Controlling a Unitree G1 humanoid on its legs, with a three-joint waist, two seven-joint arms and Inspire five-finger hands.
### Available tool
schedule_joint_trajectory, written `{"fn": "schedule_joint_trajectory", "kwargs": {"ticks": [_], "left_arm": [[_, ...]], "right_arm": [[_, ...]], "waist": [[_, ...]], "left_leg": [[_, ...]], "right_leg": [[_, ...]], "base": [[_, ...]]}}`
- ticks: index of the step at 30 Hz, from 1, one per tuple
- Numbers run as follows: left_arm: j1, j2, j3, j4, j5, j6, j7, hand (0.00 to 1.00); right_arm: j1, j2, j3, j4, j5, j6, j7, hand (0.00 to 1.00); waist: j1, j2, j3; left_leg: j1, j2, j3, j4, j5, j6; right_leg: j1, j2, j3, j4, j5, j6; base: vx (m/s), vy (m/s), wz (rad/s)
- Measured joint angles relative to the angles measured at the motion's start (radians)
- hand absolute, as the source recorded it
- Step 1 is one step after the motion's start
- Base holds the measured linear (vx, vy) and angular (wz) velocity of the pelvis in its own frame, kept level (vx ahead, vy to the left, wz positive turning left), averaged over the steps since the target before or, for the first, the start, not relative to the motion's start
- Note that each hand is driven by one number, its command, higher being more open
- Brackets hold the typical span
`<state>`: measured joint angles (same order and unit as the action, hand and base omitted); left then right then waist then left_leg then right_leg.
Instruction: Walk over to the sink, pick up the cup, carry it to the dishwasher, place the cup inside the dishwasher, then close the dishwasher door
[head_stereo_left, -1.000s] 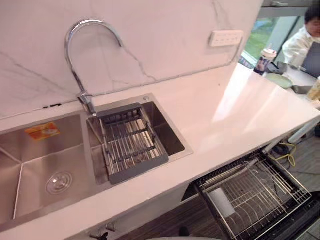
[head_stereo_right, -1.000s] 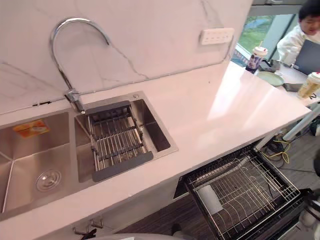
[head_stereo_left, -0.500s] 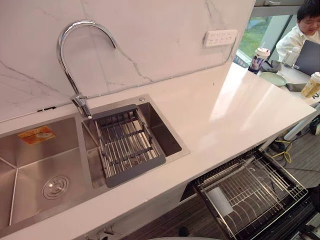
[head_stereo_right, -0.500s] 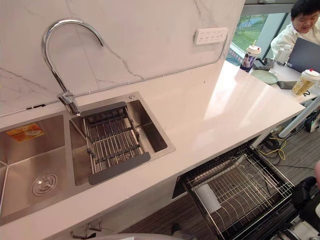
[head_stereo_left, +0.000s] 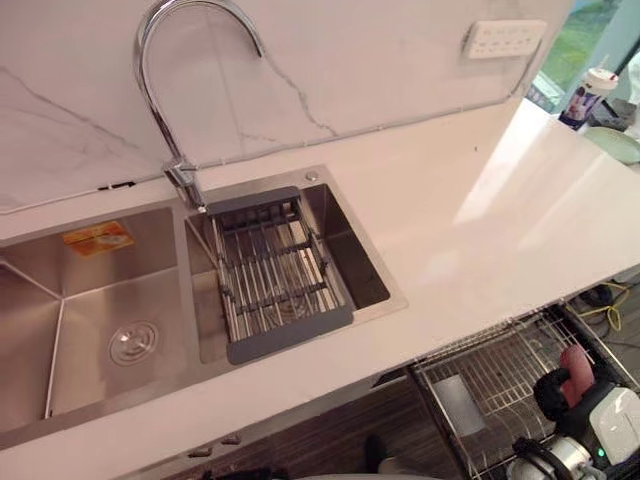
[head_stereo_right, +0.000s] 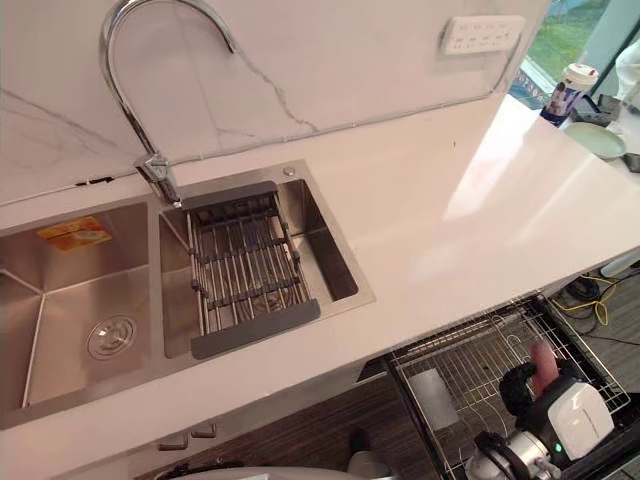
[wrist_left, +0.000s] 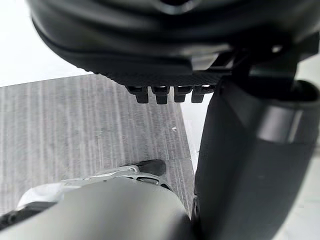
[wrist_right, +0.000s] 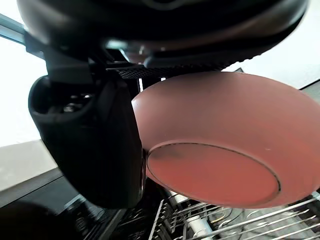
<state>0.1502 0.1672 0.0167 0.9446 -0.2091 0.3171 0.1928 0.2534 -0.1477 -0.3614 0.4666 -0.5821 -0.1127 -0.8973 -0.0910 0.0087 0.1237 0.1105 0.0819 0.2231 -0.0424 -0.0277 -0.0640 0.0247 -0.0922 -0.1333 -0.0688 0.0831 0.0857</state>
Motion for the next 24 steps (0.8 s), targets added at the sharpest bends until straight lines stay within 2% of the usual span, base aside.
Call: {"fn": "schedule_joint_trajectory", "kwargs": {"ticks": [5, 9, 13, 19, 20, 24], "left_arm": [[-0.024, -0.006, 0.029, -0.001, -0.004, 0.046, -0.031, 1.00], [-0.072, -0.012, 0.036, -0.002, -0.001, 0.080, -0.072, 1.00], [-0.095, -0.023, 0.052, -0.003, 0.017, 0.084, -0.091, 1.00], [-0.130, -0.016, 0.053, -0.006, -0.002, 0.089, -0.089, 1.00], [-0.132, -0.014, 0.053, -0.006, -0.012, 0.089, -0.089, 1.00], [-0.152, -0.006, 0.056, -0.007, -0.049, 0.089, -0.090, 1.00]], "right_arm": [[-0.043, -0.031, 0.015, 0.024, 0.053, 0.024, 0.078, 0.00], [-0.133, -0.111, 0.018, 0.086, 0.090, 0.062, 0.163, 0.00], [-0.180, -0.168, 0.018, 0.119, 0.087, 0.110, 0.176, 0.00], [-0.234, -0.259, 0.029, 0.203, 0.086, 0.183, 0.248, 0.00], [-0.243, -0.264, 0.036, 0.216, 0.087, 0.191, 0.252, 1.00], [-0.285, -0.277, 0.057, 0.274, 0.089, 0.227, 0.289, 1.00]], "waist": [[0.006, 0.014, 0.020], [0.010, 0.051, 0.065], [0.011, 0.078, 0.100], [0.012, 0.086, 0.153], [0.013, 0.086, 0.158], [0.014, 0.095, 0.196]], "left_leg": [[-0.025, -0.005, -0.039, 0.018, -0.001, 0.000], [-0.074, -0.010, -0.062, 0.043, 0.002, 0.002], [-0.086, -0.010, -0.088, 0.045, 0.005, 0.002], [-0.117, -0.016, -0.137, 0.054, 0.010, 0.002], [-0.121, -0.016, -0.139, 0.054, 0.011, 0.002], [-0.145, -0.015, -0.153, 0.055, 0.016, 0.000]], "right_leg": [[0.007, -0.010, -0.038, 0.003, -0.009, 0.001], [-0.028, -0.019, -0.054, 0.018, -0.009, 0.001], [-0.029, -0.020, -0.081, 0.024, -0.014, -0.002], [-0.053, -0.034, -0.127, 0.079, -0.050, 0.000], [-0.060, -0.035, -0.129, 0.087, -0.054, 0.000], [-0.083, -0.038, -0.139, 0.103, -0.063, -0.003]], "base": [[-0.04, -0.009, 0.24], [-0.06, 0.000, 0.14], [-0.01, -0.021, 0.21], [-0.01, -0.009, 0.23], [-0.01, -0.004, 0.23], [0.00, -0.014, 0.10]]}}
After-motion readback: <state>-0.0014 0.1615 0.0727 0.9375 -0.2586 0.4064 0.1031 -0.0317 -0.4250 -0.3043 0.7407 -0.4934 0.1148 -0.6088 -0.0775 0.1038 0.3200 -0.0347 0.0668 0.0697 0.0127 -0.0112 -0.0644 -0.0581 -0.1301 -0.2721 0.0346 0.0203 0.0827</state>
